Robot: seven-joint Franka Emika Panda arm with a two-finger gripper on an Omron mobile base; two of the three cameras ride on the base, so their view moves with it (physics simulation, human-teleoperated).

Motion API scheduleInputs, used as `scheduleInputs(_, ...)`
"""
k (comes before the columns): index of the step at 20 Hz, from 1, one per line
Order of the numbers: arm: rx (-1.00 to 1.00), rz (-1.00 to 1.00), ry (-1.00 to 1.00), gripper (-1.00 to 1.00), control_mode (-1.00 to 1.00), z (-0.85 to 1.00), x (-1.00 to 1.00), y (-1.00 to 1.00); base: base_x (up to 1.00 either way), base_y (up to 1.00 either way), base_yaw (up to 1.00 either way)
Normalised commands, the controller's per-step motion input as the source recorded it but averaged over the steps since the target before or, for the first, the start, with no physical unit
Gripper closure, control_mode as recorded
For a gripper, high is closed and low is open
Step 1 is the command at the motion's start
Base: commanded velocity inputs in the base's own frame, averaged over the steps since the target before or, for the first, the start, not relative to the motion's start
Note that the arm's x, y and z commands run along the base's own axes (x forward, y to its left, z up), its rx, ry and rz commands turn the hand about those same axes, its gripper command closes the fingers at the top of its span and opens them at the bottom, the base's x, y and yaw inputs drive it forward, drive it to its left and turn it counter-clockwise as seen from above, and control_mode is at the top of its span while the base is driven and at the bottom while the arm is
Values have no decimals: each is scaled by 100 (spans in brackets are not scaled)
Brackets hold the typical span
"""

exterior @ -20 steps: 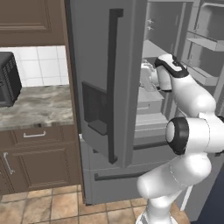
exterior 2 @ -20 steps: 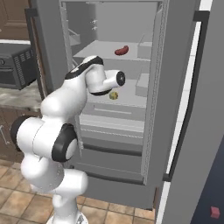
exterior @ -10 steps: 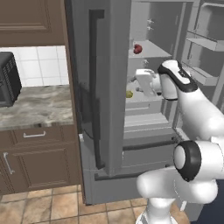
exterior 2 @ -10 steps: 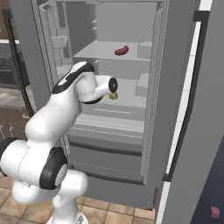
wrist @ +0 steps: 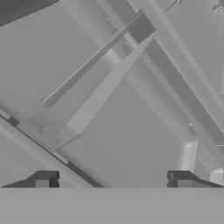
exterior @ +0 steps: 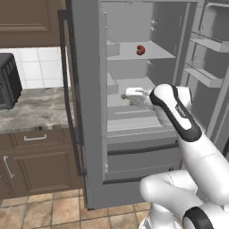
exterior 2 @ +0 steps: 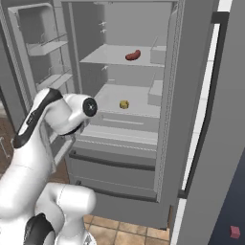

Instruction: Retrieve the sausage and cheese from the fridge and place them on the cutting board on the counter.

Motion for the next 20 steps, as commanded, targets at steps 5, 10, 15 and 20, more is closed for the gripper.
scheduleInputs(5, -43, -1, 12, -100, -100, 5, -45, -50, 0, 0, 0)
scheduleInputs(10, -46, -11, 21, -100, -100, 14, -16, -100, 0, 0, 0)
scheduleInputs(15, -34, -38, 9, -100, -100, 2, 52, -64, 0, 0, 0)
scheduleInputs(20, -28, -25, 0, -100, -100, -6, 36, -48, 0, 0, 0)
